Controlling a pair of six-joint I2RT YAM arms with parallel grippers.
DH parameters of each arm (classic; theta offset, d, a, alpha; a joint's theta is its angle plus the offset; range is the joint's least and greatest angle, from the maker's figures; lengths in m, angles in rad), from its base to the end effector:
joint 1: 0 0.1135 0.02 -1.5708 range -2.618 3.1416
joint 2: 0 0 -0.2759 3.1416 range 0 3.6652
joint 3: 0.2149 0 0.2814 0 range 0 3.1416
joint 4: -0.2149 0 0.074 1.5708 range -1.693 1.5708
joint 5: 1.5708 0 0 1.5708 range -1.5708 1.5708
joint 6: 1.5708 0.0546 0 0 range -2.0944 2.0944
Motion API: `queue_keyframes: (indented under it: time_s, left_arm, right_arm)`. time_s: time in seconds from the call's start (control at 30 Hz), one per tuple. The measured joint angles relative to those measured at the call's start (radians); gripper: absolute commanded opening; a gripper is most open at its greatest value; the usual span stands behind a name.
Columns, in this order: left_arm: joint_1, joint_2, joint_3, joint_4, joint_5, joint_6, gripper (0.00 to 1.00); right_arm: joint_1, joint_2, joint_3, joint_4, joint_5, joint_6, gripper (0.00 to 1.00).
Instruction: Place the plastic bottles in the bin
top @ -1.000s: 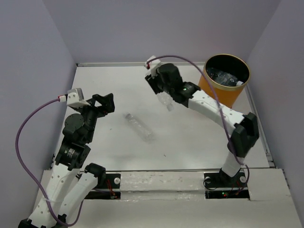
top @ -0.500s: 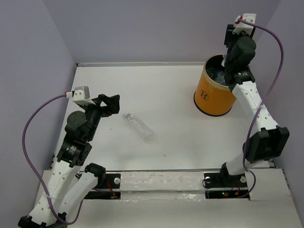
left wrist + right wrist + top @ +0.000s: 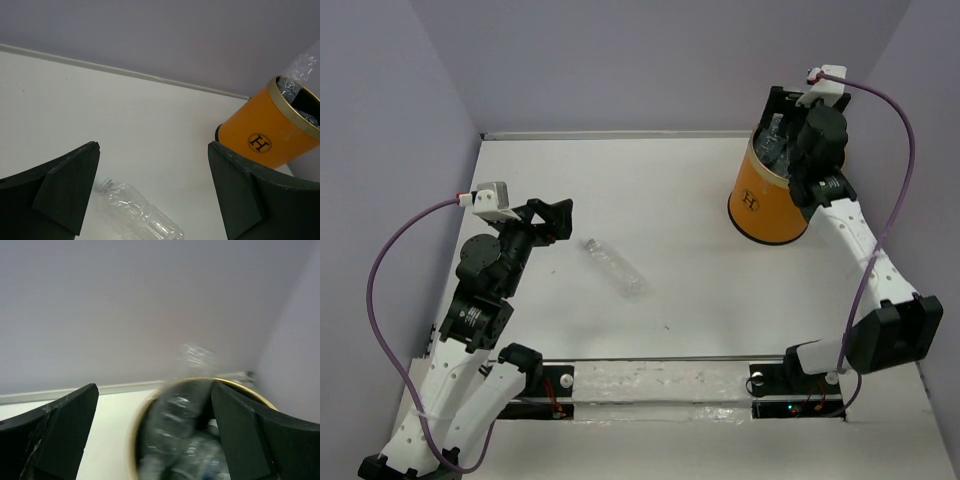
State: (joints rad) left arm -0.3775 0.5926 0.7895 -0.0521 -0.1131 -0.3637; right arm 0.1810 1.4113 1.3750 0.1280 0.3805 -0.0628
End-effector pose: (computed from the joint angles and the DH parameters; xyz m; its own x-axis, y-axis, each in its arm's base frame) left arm 0.1658 -0.0591 0.3987 0.0320 -0.3929 -0.9190 0.2930 0.8828 -0.3672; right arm 0.3748 0.0480 0.4473 0.0776 -0.0450 -0.9960 0.2019 0.9790 -0.0285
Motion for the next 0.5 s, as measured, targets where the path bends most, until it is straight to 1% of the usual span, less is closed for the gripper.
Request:
queue_keyframes:
  time_s: [0.03,0.07,0.13,0.2,0.23,0.3,0.4,0.5]
  left_arm:
    - [0.0,0.0,0.0,0.0,0.0,0.0,0.99]
    - [0.0,0.0,0.0,0.0,-0.003,0.0,0.99]
    - [0.0,-0.002,0.0,0.0,-0.012,0.002,0.99]
    - [0.0,-0.006,0.0,-0.001,-0.021,0.004,0.99]
    - [0.0,-0.008,0.0,0.0,-0.026,0.005,0.99]
    - [0.0,-0.011,0.0,0.0,-0.03,0.007,0.99]
    - [0.0,-0.013,0.0,0.0,-0.034,0.008,0.99]
    - [0.0,-0.021,0.0,-0.001,-0.045,0.008,0.99]
  right_arm:
    - [0.018,-0.017,0.0,-0.002,-0.023,0.014,0.98]
    - [0.066,-0.051,0.001,-0.006,-0.058,0.029,0.98]
    - [0.201,-0.08,0.001,-0.011,-0.125,0.062,0.98]
    - [0.339,-0.062,-0.004,-0.013,-0.171,0.076,0.98]
    - [0.402,-0.041,-0.012,-0.014,-0.187,0.079,0.96]
    - [0.509,0.032,-0.041,-0.035,-0.213,0.086,0.94]
    - [0.59,0.142,-0.083,-0.114,-0.27,0.105,0.95]
    - [0.62,0.229,-0.085,-0.206,-0.351,0.122,0.99]
